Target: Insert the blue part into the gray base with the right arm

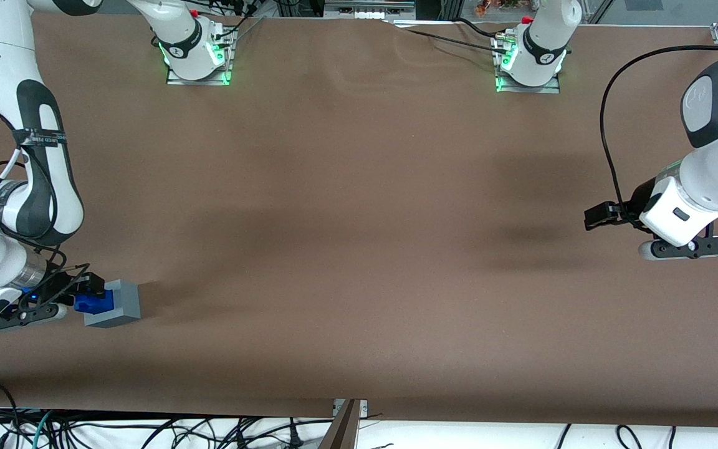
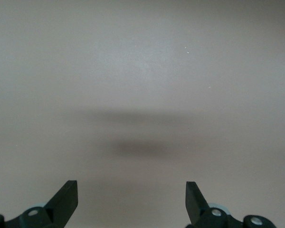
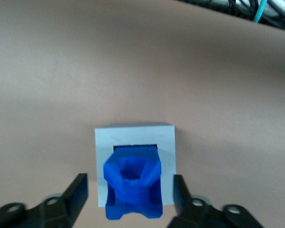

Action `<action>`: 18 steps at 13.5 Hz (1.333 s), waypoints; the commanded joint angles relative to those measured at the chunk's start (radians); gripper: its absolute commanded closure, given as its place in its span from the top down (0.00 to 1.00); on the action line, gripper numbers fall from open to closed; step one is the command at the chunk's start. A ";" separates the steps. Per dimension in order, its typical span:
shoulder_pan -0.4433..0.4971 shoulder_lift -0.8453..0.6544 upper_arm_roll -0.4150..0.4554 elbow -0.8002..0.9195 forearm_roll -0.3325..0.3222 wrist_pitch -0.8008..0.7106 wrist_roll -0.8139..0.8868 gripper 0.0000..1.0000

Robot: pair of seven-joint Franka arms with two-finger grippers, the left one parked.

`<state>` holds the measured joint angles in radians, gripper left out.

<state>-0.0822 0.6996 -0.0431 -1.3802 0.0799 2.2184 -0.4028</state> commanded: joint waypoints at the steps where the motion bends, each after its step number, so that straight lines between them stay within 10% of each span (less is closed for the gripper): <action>1: -0.004 0.014 0.011 0.078 0.023 -0.048 -0.019 1.00; 10: 0.001 -0.166 0.011 0.268 0.015 -0.612 -0.021 1.00; 18: 0.067 -0.273 0.006 0.253 -0.071 -0.663 -0.021 1.00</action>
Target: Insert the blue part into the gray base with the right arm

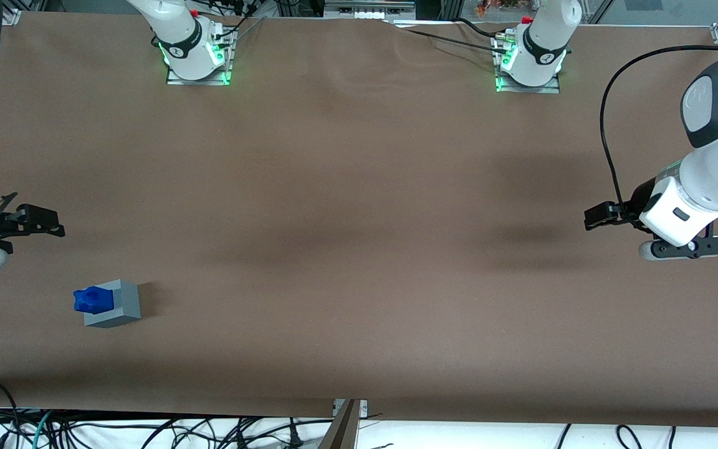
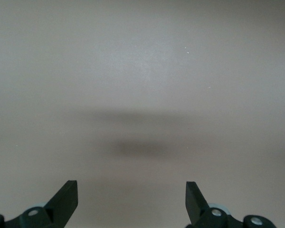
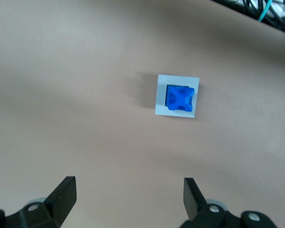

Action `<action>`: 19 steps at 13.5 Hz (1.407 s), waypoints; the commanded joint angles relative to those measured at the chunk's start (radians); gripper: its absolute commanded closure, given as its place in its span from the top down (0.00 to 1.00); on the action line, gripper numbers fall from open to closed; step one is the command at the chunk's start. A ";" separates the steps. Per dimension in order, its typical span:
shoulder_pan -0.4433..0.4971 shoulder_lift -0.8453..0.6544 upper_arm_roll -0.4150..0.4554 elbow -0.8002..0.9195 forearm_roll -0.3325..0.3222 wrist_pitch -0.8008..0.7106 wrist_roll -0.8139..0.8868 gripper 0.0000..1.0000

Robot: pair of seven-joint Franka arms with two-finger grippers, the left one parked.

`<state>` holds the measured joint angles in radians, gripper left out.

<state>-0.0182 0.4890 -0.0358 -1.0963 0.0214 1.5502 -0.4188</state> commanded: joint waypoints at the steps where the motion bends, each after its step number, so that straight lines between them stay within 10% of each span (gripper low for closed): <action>1: 0.001 -0.108 -0.001 -0.086 -0.011 0.025 -0.011 1.00; 8: 0.000 -0.366 0.002 -0.430 -0.017 0.126 0.058 1.00; 19: 0.001 -0.345 0.017 -0.405 -0.077 0.106 0.160 1.00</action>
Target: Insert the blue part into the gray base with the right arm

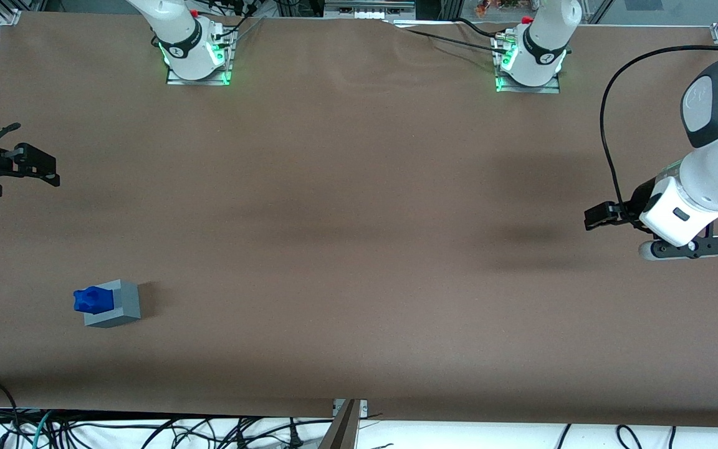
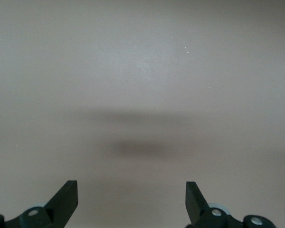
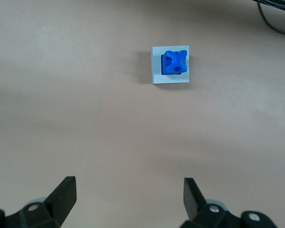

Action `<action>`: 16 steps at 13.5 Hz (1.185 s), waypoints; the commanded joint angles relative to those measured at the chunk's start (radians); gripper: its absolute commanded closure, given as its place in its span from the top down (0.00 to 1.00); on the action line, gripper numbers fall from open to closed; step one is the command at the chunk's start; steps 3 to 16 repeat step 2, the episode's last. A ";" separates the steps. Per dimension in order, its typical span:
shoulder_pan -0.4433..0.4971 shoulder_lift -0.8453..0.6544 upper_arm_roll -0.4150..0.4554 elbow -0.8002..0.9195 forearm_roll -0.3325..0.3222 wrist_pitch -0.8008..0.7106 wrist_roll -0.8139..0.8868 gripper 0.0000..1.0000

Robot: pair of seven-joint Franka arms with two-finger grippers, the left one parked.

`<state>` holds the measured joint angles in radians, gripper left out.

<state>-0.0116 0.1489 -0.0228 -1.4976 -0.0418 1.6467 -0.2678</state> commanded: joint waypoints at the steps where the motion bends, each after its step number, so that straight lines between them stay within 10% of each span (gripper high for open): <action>1: -0.007 -0.005 0.004 -0.004 -0.009 0.011 0.007 1.00; 16: -0.007 -0.005 0.004 -0.004 -0.007 0.013 0.007 1.00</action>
